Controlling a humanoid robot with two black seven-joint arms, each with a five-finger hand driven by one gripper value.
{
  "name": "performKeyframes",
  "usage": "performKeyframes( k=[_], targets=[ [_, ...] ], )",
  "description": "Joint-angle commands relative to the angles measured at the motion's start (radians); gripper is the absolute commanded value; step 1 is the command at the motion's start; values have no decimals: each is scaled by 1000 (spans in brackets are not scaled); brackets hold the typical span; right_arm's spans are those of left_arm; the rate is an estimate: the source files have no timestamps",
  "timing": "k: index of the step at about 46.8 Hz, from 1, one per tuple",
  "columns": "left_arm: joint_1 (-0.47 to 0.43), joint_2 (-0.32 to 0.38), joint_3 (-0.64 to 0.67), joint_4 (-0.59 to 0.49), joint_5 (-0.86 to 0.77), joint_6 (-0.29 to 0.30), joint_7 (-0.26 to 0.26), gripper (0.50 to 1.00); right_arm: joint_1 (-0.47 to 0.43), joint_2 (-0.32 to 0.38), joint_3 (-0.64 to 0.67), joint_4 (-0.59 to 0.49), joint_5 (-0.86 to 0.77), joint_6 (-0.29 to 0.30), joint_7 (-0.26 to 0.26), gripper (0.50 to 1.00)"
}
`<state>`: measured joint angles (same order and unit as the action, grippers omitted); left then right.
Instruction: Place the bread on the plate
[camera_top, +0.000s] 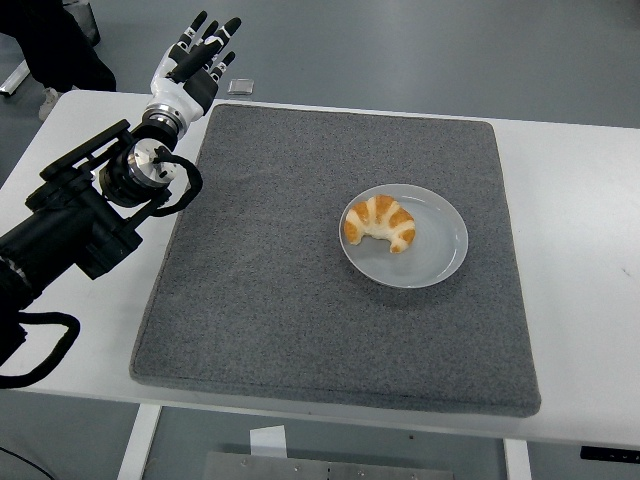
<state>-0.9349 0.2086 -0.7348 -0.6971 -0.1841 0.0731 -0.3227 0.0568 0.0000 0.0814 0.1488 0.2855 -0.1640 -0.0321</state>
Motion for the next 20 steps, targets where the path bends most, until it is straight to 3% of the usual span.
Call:
performKeyframes(
  k=[1, 20],
  targets=[
    [-1, -3, -2, 1, -2, -6, -6, 1000, 0, 0, 0, 0, 0, 0, 0, 952],
    [8, -20, -6, 47, -11, 5, -30, 1000, 0, 0, 3, 0, 1, -2, 0, 952]
  ],
)
